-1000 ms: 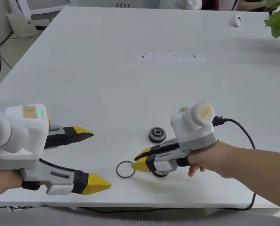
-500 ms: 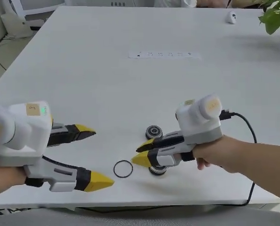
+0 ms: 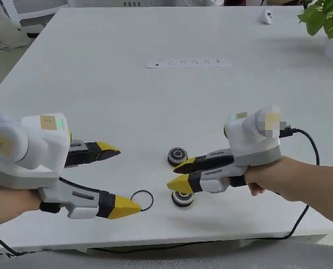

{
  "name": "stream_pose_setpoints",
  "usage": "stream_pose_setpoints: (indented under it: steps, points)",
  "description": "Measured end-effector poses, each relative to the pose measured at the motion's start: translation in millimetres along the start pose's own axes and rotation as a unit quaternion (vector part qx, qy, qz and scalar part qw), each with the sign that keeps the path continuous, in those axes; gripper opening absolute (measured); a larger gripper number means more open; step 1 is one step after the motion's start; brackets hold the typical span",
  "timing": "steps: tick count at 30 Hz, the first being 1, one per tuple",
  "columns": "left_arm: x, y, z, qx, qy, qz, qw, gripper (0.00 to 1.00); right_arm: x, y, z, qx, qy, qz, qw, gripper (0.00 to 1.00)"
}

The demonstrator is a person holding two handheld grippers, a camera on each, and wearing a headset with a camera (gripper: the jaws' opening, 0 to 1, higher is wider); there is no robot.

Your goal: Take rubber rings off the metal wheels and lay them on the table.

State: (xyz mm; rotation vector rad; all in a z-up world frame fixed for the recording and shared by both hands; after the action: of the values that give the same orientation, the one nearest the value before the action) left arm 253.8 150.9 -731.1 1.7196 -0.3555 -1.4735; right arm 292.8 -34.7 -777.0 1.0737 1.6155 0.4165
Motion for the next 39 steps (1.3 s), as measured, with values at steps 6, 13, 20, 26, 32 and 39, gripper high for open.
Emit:
stream_pose_setpoints:
  steps: [6,13,20,26,32,39]
  points:
    - [7.6,11.0,-2.1,0.011,-0.005,0.004,0.9999,0.73,-9.4,-5.8,5.7,-0.002,-0.012,0.001,0.9999,0.28]
    - [20.9,15.5,-5.8,0.022,-0.013,-0.004,0.9997,0.71,-13.7,-16.0,6.0,-0.007,-0.019,-0.01,0.9997,0.28]
    - [34.9,19.9,-7.4,0.027,-0.022,-0.01,0.9993,0.68,-16.6,-25.7,7.7,0.001,-0.025,-0.014,0.9996,0.28]
    - [45.7,21.5,-7.6,0.03,-0.03,-0.017,0.999,0.65,-17.3,-33.8,7.4,-0.002,-0.024,-0.021,0.9995,0.27]
    - [55.8,21.5,-5.7,0.035,-0.039,-0.025,0.9983,0.62,-13.5,-42.2,8.5,-0.005,-0.024,-0.03,0.9992,0.27]
    - [64.8,21.8,-3.0,0.036,-0.047,-0.032,0.9977,0.58,-10.9,-46.4,10.5,-0.013,-0.025,-0.035,0.999,0.26]
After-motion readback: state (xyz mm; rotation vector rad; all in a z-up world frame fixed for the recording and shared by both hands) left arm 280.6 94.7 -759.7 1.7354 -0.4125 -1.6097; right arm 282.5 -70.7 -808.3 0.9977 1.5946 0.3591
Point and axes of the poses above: the centre of the closed fingertips' face, and the gripper's own axes: x roughly forward along the fingers, z roughly to its right, y roughly out of its top, the point moved 8 cm from there along -x, roughly backward along the fingers, and after that the axes turned 10 degrees about -z, right-handed, at the moved point
